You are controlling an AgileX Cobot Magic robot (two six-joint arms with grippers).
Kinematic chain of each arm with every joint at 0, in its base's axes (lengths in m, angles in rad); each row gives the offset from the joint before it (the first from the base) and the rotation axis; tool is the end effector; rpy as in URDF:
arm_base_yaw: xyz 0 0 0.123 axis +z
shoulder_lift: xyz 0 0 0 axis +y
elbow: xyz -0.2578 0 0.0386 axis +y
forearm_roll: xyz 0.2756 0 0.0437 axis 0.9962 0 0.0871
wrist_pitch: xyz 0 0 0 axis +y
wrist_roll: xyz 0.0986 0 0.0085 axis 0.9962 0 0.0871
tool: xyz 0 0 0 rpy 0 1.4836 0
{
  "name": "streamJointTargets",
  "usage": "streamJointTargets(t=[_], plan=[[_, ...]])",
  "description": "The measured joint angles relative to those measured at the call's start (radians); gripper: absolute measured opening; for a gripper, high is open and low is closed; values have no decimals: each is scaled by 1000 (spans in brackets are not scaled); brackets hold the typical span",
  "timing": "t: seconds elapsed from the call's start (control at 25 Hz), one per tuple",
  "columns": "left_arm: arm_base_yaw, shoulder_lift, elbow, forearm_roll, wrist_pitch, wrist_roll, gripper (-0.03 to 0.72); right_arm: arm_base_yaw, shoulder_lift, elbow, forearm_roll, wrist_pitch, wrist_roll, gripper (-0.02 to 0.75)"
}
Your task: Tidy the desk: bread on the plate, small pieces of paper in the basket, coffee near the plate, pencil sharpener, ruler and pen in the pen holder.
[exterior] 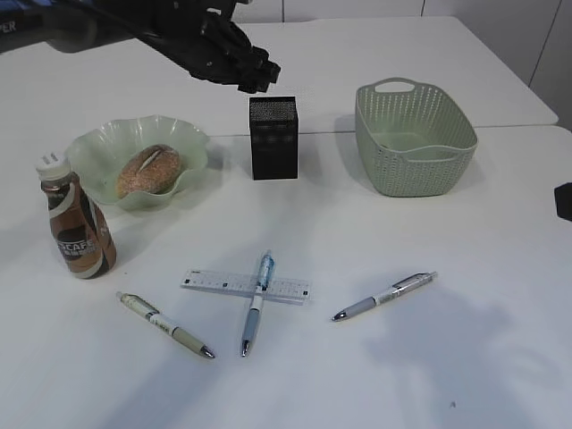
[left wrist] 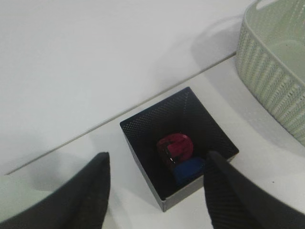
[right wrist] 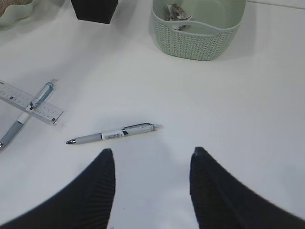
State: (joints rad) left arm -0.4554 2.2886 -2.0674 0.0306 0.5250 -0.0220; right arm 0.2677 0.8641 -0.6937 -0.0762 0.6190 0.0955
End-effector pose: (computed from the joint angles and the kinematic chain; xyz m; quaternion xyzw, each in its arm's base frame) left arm 0.4994 -0.2429 0.2133 0.2013 0.8749 -0.0917 0.4307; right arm 0.2099 0.0530 0.2766 -0.0967 0.9015 0.0434 0.4195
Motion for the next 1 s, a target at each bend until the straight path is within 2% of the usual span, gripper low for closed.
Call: streamJointTargets(t=[0.24,0.56,0.84,1.0], plan=[[0,-56,-1,6,80,0,430,0,0,0,0,0,0,405],[0,-147,-1,6,368,-12,409,0,0,0,0,0,0,405],[0,-218,-1,2,639,-75,406,0,0,0,0,14,0,405],[0,-244,-1,-6,707,-82,405,0,0,0,0,35,0,405]])
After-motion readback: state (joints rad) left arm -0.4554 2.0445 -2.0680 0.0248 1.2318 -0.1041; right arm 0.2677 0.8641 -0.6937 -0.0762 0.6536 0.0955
